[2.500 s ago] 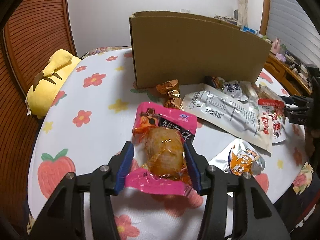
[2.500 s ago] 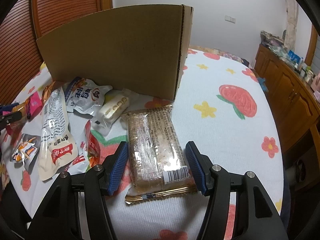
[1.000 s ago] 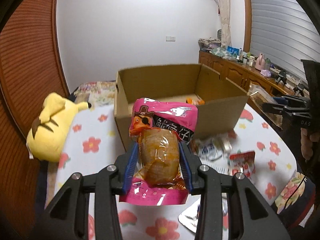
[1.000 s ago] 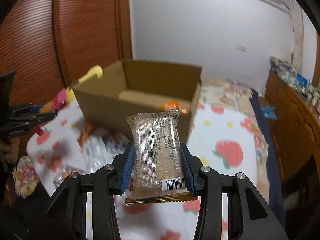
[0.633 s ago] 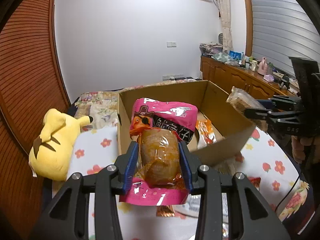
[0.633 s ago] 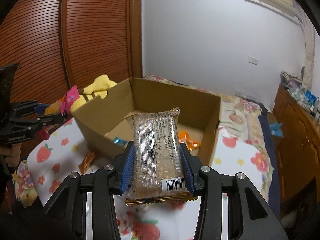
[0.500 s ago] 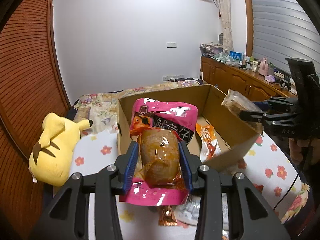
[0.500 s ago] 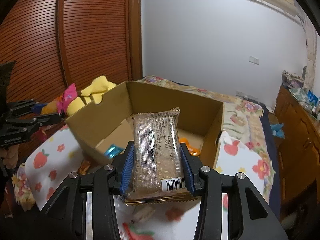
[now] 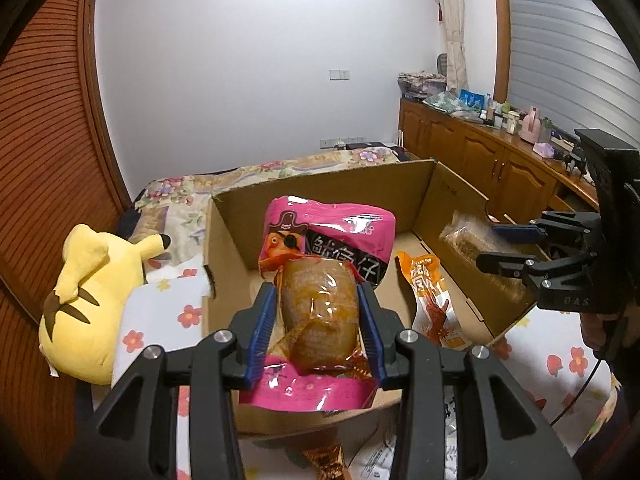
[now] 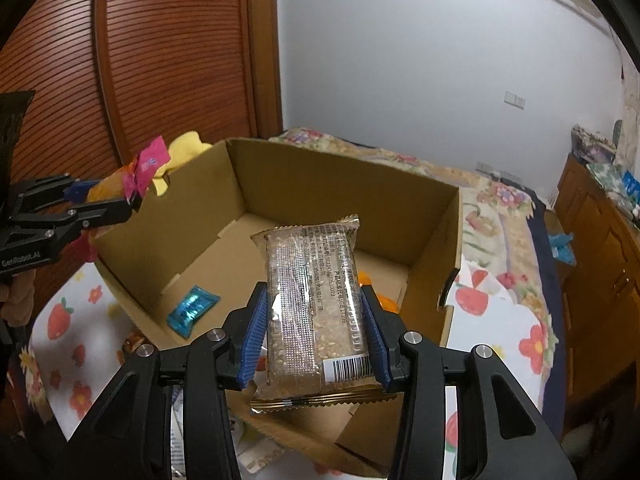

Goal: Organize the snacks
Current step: 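Carry both packs over the box and open both grippers to release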

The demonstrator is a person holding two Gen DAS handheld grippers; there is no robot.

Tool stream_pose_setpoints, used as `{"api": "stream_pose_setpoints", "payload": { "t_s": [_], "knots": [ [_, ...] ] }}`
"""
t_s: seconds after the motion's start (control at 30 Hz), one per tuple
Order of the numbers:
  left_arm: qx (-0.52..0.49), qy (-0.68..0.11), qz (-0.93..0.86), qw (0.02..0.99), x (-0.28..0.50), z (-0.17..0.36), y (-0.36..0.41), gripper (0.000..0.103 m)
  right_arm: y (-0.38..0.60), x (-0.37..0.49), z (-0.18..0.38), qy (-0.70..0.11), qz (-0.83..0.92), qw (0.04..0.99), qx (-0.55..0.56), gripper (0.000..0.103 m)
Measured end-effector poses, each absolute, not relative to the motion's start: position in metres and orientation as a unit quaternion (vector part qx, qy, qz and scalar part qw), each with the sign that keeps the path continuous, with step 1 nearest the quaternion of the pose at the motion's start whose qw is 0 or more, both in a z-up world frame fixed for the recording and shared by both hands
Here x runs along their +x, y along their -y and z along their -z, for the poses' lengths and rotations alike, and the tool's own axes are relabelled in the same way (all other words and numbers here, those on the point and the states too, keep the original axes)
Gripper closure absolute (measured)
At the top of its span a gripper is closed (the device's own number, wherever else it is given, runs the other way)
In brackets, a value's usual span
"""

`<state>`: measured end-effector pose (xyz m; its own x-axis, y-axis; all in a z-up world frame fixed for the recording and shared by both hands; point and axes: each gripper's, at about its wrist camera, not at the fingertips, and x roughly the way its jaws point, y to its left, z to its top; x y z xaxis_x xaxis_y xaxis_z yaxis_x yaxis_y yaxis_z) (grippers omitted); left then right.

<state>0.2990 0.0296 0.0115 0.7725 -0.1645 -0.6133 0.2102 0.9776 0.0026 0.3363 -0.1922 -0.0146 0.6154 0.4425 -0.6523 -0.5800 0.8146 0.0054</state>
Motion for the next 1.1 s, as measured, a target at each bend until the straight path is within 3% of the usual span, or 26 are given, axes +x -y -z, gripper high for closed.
{"api": "stream_pose_setpoints", "payload": {
  "t_s": [1.1],
  "knots": [
    [0.042,-0.35,0.098,0.931,0.33,0.016,-0.014,0.055,0.208,0.324,0.015,-0.337,-0.3,0.889,-0.083,0.047]
  ]
}}
